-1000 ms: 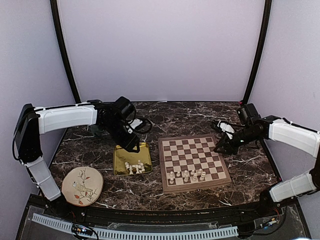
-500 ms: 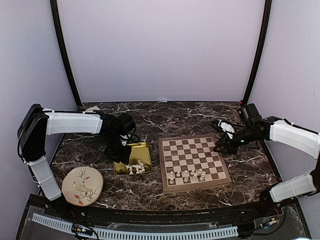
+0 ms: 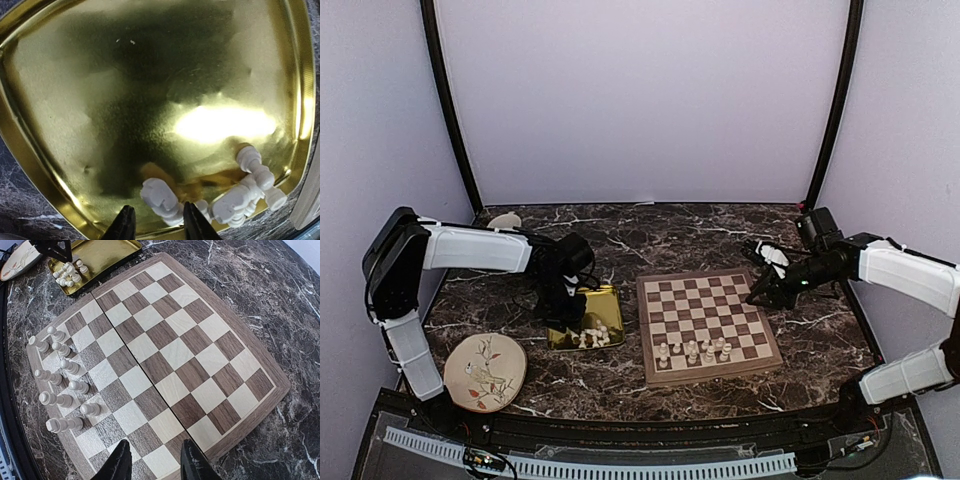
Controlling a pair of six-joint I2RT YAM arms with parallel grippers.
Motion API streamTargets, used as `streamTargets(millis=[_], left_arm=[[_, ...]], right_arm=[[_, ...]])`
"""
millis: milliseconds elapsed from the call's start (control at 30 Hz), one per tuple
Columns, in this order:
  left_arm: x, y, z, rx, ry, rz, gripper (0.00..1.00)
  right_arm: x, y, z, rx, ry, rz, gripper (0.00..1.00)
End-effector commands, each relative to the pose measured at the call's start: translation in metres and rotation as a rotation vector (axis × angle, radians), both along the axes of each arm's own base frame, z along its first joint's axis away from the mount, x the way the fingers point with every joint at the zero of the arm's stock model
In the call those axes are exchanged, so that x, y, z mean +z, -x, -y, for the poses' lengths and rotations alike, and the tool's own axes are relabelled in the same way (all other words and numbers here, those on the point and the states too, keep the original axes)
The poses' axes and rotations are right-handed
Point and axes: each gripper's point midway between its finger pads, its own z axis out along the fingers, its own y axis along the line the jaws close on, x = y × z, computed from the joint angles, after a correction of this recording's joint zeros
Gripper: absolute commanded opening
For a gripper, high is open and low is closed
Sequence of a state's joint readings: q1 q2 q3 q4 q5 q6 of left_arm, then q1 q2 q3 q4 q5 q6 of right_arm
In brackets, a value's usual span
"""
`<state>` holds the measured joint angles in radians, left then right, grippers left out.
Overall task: Set up the chess pieces on the board
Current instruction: Pick up the knight from the storage box.
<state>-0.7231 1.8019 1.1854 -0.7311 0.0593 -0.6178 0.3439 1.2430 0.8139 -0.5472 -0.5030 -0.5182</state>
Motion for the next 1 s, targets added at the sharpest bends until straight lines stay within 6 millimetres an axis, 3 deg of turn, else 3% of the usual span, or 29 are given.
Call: streamTargets(millis=[0, 500, 733, 967], left_arm=[[-0.004, 0.002, -0.005, 0.008, -0.049, -0.013, 0.33], [-0.02, 0.024, -0.003, -0.035, -0.101, -0.061, 0.32], [-0.019, 0.027, -0.002, -0.073, -0.094, -0.072, 0.19], [0.011, 0.007, 0.009, -0.283, -0.046, 0.072, 0.1]], right_arm=[[-0.001, 0.001, -0.001, 0.012, -0.012, -0.006, 0.34], [-0.004, 0.003, -0.003, 0.021, -0.016, -0.029, 0.34], [-0.003, 0.004, -0.004, 0.026, -0.024, -0.04, 0.34], [0.034, -0.02, -0.009, -0.008, -0.048, 0.032, 0.33]])
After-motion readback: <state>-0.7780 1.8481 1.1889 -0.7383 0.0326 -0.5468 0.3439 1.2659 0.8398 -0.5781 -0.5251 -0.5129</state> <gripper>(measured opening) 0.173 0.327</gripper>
